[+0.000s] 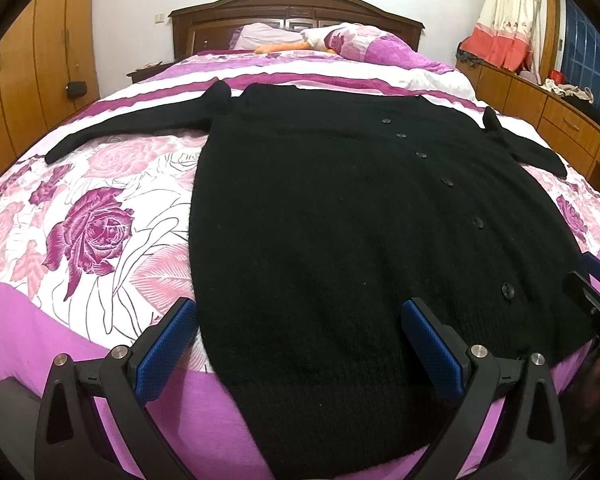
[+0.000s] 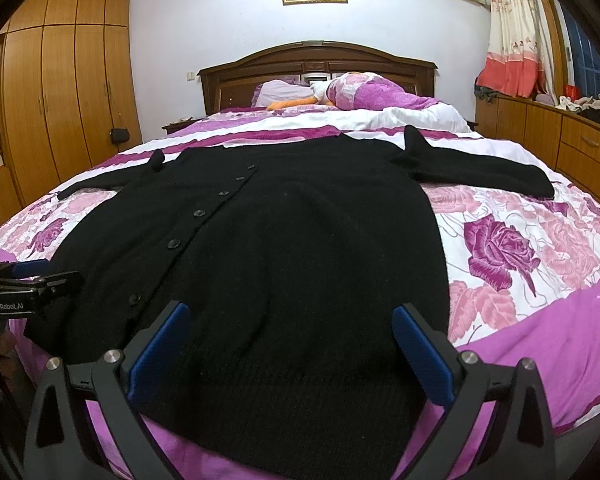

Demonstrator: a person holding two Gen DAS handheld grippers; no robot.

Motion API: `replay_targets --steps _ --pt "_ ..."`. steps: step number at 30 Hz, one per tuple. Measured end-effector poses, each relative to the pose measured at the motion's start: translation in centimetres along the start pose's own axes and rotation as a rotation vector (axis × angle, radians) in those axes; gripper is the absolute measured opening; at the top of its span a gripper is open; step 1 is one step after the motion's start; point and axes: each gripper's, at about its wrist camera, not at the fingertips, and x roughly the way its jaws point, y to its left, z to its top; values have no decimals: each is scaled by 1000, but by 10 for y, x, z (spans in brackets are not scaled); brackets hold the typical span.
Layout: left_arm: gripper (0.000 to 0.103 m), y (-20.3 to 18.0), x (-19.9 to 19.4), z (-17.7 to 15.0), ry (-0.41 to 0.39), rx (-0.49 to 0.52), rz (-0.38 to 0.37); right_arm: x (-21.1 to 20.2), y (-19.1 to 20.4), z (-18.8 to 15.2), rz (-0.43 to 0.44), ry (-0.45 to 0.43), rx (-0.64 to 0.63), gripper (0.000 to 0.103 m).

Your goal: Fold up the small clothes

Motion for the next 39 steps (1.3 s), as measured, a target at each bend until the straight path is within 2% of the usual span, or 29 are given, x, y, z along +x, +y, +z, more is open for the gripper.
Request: replay_targets --steps 7,12,16,18,21,23,25,29,32,35,39 --pt "90 -4 -1 1 -7 20 14 5 0 1 0 18 -1 103" --pt "90 18 -7 19 -24 -44 2 6 0 3 -5 19 -1 103" --pt "90 57 4 42 -3 -106 100 4 -3 6 2 14 31 103" --pt "90 86 11 55 25 -172 140 2 -5 7 7 12 33 103" --pt "90 138 15 75 9 -322 87 4 -8 7 7 24 43 103" --pt "90 173 18 88 -15 -403 63 1 -9 8 -43 6 35 103" --pt "90 200 24 97 -16 -465 79 -3 -10 10 -62 -22 30 103" --pt "90 271 49 108 -12 -676 37 -6 -18 14 -33 -38 72 103" --pt "89 306 65 106 -14 -789 29 1 -29 22 0 -24 105 103" --pt "88 328 76 106 -48 -849 4 14 -45 37 0 -32 123 103" --pt "88 348 93 114 -108 -885 -16 46 -77 78 -24 -70 162 103"
